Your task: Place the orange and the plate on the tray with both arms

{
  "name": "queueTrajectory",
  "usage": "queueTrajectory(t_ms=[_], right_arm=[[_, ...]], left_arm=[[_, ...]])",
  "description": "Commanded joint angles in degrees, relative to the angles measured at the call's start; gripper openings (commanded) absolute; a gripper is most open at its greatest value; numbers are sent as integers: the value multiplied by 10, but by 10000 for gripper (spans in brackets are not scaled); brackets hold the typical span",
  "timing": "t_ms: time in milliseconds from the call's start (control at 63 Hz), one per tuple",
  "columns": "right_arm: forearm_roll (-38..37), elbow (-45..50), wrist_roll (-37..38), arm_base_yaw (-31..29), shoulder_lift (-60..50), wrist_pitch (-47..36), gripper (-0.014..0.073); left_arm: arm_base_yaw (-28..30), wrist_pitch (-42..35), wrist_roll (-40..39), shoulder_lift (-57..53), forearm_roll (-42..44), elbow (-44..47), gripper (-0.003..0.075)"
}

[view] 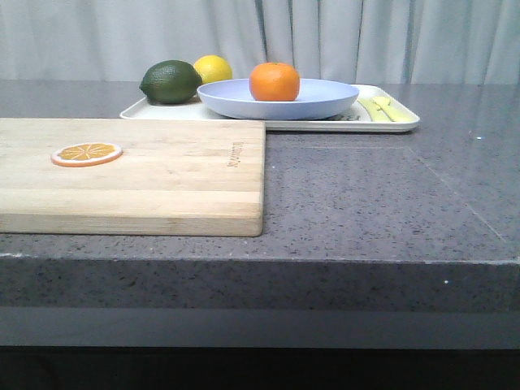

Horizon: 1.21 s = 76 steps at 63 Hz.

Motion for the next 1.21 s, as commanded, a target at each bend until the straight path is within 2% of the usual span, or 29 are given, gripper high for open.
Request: queueTrajectory(t_ms=[0,285,397,539,730,809,872,920,1190], right_arm=[[-8,6,32,0,-14,-35,421],[-7,20,49,0,-21,-60,420],[-7,20,49,0,-21,-60,379],[-7,20,49,0,-21,-60,194],[-7,20,49,0,-21,-61,-54],[-7,20,49,0,-21,-61,-120],[-7,20,49,0,-21,-61,-116],[-8,20,49,0,-21,-63,-118],[-6,20,49,0,-21,-66,-118]], left_arm=[[2,-36,-6,-2,-4,-15,600],[2,-36,-6,-2,-4,-15,600],[2,-36,-6,-2,-4,-15,587],[2,-36,-6,-2,-4,-15,444],[2,-36,-6,-2,-4,-15,159],[2,-36,-6,-2,-4,-15,76],[2,-36,-6,-2,-4,-15,7],[2,-36,-6,-2,-4,-15,-19],[2,-36,-6,-2,-4,-15,-20]])
